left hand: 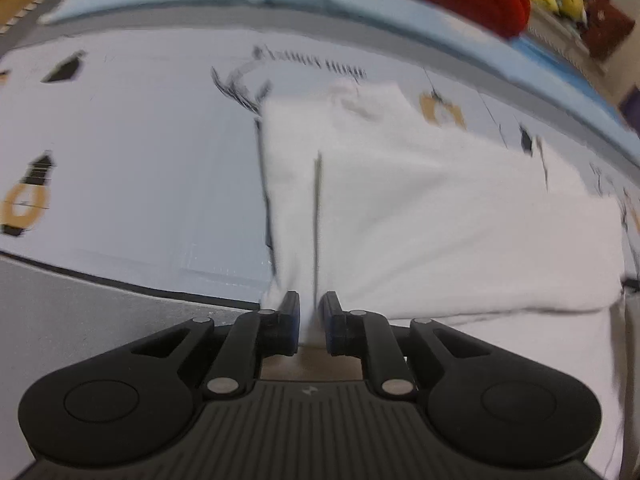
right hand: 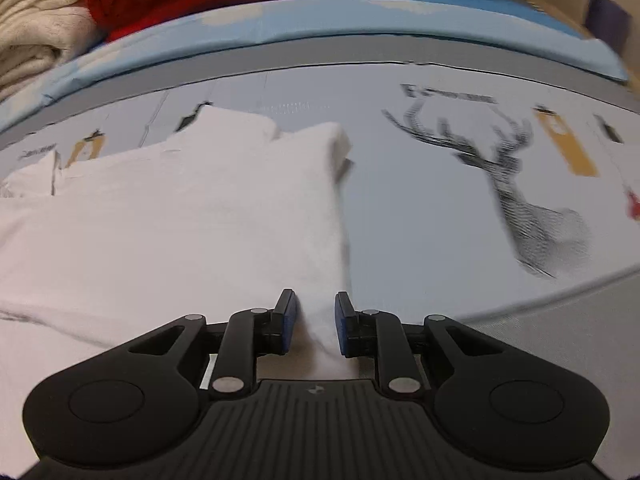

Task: Fold small clothes

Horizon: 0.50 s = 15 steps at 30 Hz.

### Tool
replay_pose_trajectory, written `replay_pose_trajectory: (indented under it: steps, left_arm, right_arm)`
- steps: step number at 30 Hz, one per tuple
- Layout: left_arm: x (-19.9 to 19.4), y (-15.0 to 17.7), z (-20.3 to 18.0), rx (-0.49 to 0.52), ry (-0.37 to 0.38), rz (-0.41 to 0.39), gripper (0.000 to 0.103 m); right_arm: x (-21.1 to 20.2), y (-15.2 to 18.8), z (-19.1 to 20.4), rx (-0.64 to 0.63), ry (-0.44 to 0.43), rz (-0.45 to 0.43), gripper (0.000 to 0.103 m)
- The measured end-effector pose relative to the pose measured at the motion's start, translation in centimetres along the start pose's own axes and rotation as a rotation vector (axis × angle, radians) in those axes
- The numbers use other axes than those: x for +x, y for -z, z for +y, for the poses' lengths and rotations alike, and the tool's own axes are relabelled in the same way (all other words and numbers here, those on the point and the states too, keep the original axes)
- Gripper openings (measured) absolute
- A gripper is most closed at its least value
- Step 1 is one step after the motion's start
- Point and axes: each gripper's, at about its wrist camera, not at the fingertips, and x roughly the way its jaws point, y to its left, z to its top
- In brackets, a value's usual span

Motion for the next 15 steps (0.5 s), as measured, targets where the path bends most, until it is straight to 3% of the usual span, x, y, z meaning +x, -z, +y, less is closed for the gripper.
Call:
replay_pose_trajectory:
  steps: [2, 6, 11, 15]
  left_arm:
    - [-3.2, 0.0, -0.6, 0.007, -0.041, -0.098, 0.016]
    - [-9.8, 1.2, -1.7, 0.057, -0.001, -0.243, 0.019]
    - [-17.1, 6.0, -1.7, 0.098, 0.007, -0.278, 0.019]
    - [-21.1, 11.6, -0.3, 0.06, 0.063, -0.253, 0.019]
  right_arm:
    - [-3.2, 0.3, -0.4, 0.032, 0.0, -0.058, 0.021]
    - [-11.1, 1.9, -0.8, 0.049, -0.023, -0.19, 0.022]
    - [-19.3, 6.9, -1.9, 0.074, -0.11, -0.28, 0.023]
    - [-21.8, 12.2, -3.2, 0.128, -0.15, -0.246, 0.023]
